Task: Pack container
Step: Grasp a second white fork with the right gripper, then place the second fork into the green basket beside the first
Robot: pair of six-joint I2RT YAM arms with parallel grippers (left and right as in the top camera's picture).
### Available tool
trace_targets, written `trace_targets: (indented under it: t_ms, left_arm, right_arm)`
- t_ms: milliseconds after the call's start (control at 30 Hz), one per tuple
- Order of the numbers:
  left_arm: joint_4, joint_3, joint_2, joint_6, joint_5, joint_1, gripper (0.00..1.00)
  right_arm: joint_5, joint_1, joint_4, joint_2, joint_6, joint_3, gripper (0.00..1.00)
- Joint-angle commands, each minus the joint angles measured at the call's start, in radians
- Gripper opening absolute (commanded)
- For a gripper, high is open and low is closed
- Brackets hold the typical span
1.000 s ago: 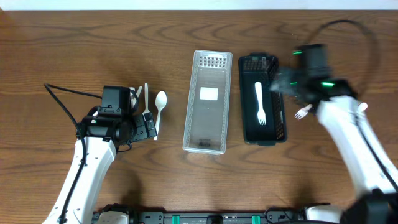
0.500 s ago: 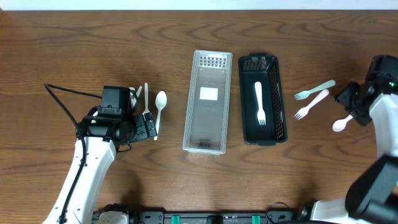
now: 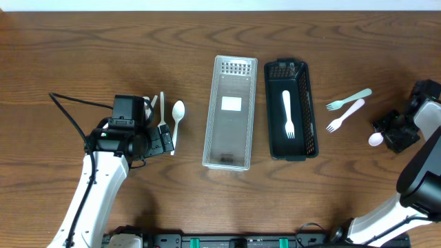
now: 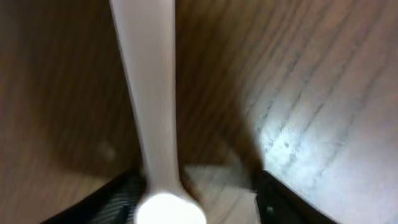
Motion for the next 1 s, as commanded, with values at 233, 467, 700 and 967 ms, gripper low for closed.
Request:
trace_targets:
  t_ms: [233, 467, 700, 967]
  left_arm:
    - [-0.002, 0.018, 0.004, 0.009, 0.006, 0.004, 0.98]
    - [-0.002, 0.018, 0.004, 0.009, 0.005, 0.004, 0.98]
    - [-0.002, 0.018, 0.004, 0.009, 0.005, 0.004, 0.98]
    - [-0.002, 0.018, 0.004, 0.009, 0.005, 0.004, 0.98]
  right_arm:
    - [-0.061, -0.021, -0.028, 0.013, 0.013, -0.006, 0.01]
    - [-0.190, 0.031, -0.035, -0.156, -0.007, -0.006, 0.01]
    - [-0.396, 0.256, 0.008, -0.492, -0.048, -0.005, 0.01]
    - [-0.068, 0.689, 0.040, -0.579, -0.100, -0.011, 0.01]
